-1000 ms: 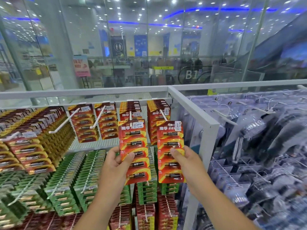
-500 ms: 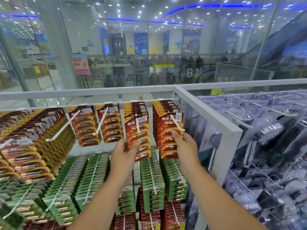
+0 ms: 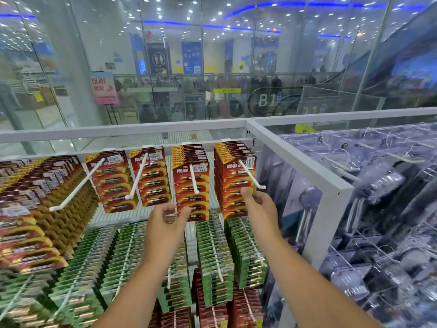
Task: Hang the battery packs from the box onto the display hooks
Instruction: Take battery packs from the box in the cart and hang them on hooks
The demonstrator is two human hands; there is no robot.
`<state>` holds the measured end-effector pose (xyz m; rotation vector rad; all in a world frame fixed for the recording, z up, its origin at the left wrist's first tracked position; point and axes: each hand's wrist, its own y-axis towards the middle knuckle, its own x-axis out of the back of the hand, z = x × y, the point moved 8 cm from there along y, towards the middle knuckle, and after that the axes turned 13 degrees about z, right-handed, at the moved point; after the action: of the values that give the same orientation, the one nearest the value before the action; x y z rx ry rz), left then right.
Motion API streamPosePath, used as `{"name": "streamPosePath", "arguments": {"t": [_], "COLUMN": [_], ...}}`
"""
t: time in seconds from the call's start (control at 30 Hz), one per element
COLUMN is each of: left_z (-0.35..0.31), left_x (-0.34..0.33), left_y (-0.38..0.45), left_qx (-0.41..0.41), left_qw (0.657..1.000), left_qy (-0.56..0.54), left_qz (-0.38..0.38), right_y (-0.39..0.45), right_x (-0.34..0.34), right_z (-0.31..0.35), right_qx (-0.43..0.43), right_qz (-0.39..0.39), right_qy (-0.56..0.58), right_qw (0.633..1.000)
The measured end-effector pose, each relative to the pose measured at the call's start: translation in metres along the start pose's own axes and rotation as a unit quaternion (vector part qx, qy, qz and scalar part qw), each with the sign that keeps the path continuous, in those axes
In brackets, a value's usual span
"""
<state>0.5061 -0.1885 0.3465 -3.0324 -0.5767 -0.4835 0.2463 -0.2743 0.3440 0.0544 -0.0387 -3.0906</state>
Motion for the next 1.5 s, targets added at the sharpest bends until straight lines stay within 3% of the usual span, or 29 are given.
{"name": "streamPosePath", "arguments": {"t": [0.13,0.47,0.67,0.93,1.0,1.13,1.27,1.33,1.5], "left_z": [0.008,0.015,0.015,0.012,0.013,0.014,0.030,0.046,0.103], "left_x": [0.009,-0.013,-0.072,-0.193,-0.225,-0.252,-0.279,-0.301,-0.392], "left_y": [-0.032,-0.106,-0.145,-0.179,-0.184,-0.193,-0.227,-0.245,-0.282], "left_qx": [0.002,0.017,0.030,0.016,0.022,0.000,0.002,0.004,0.112], "left_qw": [0.999,0.982,0.965,0.957,0.962,0.992,0.998,0.998,0.976], "left_qy": [-0.015,-0.079,-0.119,-0.049,-0.033,-0.003,-0.011,0.003,0.036], "left_qz": [0.032,0.169,0.232,0.286,0.269,0.124,0.060,0.059,0.183], "right_y": [-0.027,-0.141,-0.185,-0.208,-0.214,-0.225,-0.236,-0.238,-0.241], "right_x": [0.002,0.003,0.057,0.182,0.220,0.300,0.368,0.395,0.440], "right_z": [-0.011,-0.019,-0.037,-0.076,-0.092,-0.125,-0.168,-0.192,-0.250], "right_qx": [-0.020,-0.025,-0.052,-0.078,-0.100,-0.134,-0.190,-0.214,-0.268], "right_qz": [-0.005,0.095,0.087,0.015,0.000,-0.018,-0.041,-0.051,-0.030], "right_qy": [-0.102,-0.029,-0.030,-0.026,-0.025,-0.050,-0.044,-0.041,-0.063], "right_qw": [0.995,0.995,0.994,0.997,0.995,0.990,0.980,0.975,0.961]}}
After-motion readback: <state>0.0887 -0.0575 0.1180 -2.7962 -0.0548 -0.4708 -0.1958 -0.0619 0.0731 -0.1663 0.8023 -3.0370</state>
